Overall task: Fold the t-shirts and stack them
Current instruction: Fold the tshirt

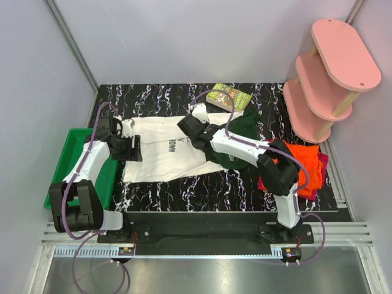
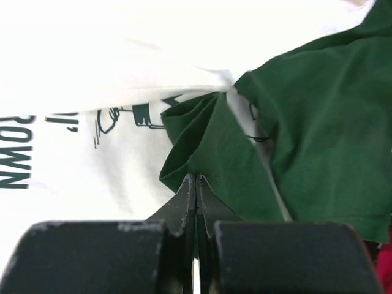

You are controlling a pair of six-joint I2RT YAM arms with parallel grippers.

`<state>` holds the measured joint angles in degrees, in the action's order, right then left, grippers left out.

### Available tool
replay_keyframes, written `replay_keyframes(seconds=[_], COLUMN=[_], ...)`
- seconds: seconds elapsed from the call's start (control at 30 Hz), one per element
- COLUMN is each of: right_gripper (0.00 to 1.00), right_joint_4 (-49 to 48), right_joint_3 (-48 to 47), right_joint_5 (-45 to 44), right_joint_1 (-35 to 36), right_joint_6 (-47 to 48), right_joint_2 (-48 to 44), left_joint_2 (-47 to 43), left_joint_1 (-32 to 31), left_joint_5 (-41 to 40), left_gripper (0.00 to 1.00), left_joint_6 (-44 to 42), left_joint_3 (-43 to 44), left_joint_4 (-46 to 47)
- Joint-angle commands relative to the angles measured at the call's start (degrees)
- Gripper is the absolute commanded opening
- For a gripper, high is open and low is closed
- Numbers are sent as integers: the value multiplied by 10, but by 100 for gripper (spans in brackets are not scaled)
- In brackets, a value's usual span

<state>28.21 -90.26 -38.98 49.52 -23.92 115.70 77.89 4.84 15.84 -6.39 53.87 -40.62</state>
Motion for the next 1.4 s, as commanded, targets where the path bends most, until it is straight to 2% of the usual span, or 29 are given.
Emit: replay_keyframes(seconds=[0.0,0.33,0.6,0.8,1.03,1.37], right_gripper=[0,0,0,0,0,0], right_joint_4=[12,69,162,216,226,299], right_joint_3=[-1,109,189,200,200,240], right_joint_5=[-27,-44,-57,-65,-77,-87], right_joint_1=[4,16,45,69,75,83], right_joint_6=[3,-57,-168,-226,-232,-305], right_joint_2=[-64,-199,-278,-311,-322,-395], left_joint_2=[2,-6,-5,10,23,89], left_joint_1=[0,0,4,9,16,29], left_joint_5=[15,1,-15,-44,-92,-63], left_gripper=[70,70,69,69,69,64], left_joint_6=[-3,-24,-49,-54,-68,-74], left_joint_3=[18,18,17,53,62,66], left_joint_4=[11,3,-28,-84,-121,-177])
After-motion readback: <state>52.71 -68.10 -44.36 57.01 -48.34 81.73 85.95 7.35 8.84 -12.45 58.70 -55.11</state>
